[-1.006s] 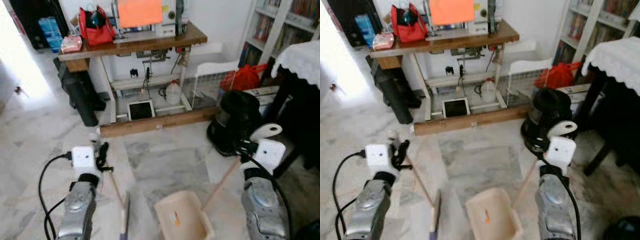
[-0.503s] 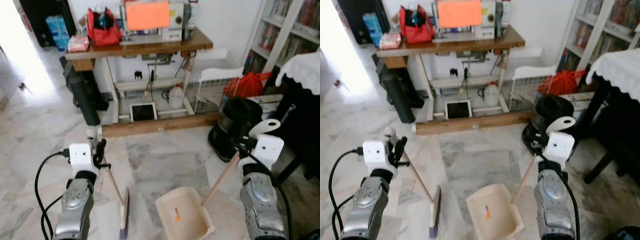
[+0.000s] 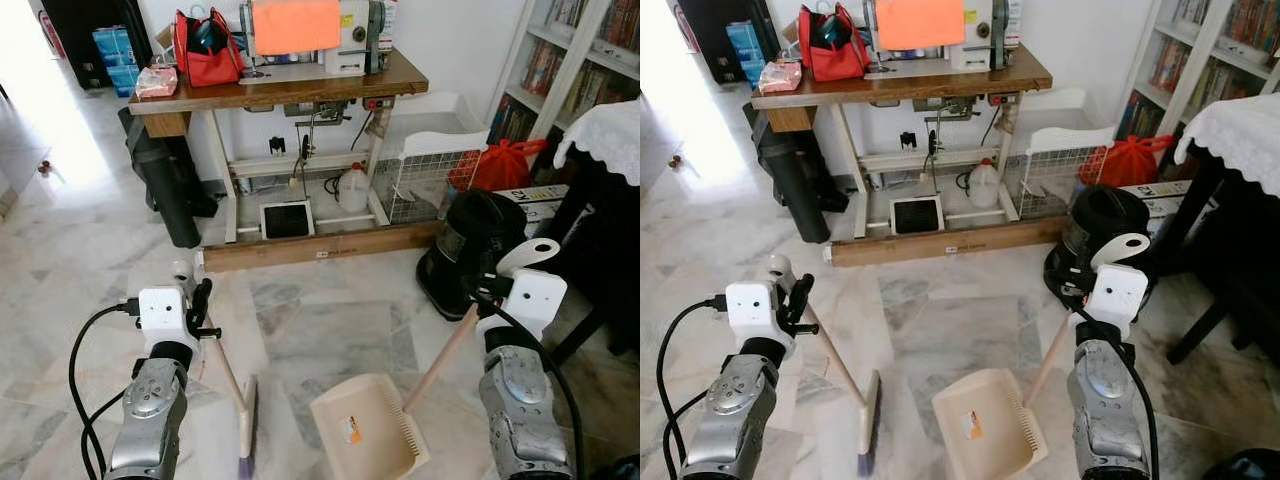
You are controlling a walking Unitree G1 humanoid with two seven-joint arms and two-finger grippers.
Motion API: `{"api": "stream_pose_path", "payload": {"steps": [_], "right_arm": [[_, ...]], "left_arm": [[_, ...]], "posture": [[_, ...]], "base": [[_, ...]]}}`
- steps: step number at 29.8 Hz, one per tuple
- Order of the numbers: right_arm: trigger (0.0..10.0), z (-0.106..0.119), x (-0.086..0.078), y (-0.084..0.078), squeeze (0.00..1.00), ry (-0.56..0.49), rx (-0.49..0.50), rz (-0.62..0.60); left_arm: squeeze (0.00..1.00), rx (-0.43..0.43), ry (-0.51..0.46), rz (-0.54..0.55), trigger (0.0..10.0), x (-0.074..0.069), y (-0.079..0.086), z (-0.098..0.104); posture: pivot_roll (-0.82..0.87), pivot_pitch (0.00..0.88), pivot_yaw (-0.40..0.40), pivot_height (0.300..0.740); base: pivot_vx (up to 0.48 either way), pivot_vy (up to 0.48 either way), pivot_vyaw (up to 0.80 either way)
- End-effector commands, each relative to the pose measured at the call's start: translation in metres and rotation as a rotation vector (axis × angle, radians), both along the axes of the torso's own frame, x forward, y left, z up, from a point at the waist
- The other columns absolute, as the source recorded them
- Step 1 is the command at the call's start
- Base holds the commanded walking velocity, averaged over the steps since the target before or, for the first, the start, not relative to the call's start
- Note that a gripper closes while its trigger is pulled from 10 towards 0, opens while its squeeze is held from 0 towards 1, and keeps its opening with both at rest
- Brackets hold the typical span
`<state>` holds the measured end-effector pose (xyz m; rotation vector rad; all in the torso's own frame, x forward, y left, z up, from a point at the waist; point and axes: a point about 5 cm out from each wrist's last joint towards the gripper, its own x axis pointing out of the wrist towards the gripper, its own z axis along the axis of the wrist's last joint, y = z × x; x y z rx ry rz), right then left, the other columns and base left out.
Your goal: Sweep floor
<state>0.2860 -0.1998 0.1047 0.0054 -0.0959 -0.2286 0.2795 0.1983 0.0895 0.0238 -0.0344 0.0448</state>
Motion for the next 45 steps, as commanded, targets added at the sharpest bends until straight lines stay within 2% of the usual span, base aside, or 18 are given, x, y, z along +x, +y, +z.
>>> {"api": "stream_pose_path", "payload": {"steps": [1,20,27,31,36,39,45], "right_arm": [[10.0,0.007,0.001,-0.003,0.00,-0.031,-0.017,-0.007],[10.0,0.009,0.001,-0.006,0.00,-0.036,-0.025,-0.018],[10.0,-0.001,0.001,-0.008,0.00,-0.009,-0.033,-0.027],[10.0,-0.019,0.009,-0.019,0.00,0.064,-0.071,-0.106],[10.0,-0.020,0.011,-0.025,0.00,0.074,-0.080,-0.159],[10.0,-0.031,0.015,-0.035,0.00,0.130,-0.046,-0.254],[10.0,-0.039,0.016,-0.037,0.00,0.146,-0.007,-0.294]], "left_arm": [[0.00,0.017,-0.026,-0.013,10.0,0.001,-0.003,0.005],[0.00,0.013,-0.018,-0.012,10.0,-0.001,-0.001,0.003],[0.00,0.007,-0.018,-0.017,10.0,-0.001,-0.003,0.004],[0.00,-0.004,-0.041,-0.053,10.0,0.008,-0.011,0.011],[0.00,-0.004,-0.045,-0.057,10.0,0.008,-0.012,0.012],[0.00,0.001,-0.051,-0.074,10.0,0.006,-0.013,0.015],[0.00,0.006,-0.060,-0.092,10.0,0.007,-0.014,0.020]], "posture": [[-0.06,0.000,0.020,0.740],[-0.06,0.000,0.020,0.740],[-0.06,0.000,0.017,0.740],[-0.04,0.000,0.016,0.740],[-0.04,0.000,0.017,0.740],[-0.01,0.000,0.018,0.740],[0.00,0.003,0.029,0.740]], "base": [[0.000,-0.428,0.00],[0.000,-0.020,0.00],[0.000,0.000,0.00],[0.000,0.000,0.00],[0.000,0.000,0.00],[0.000,0.000,0.00],[0.000,0.000,0.00]]}}
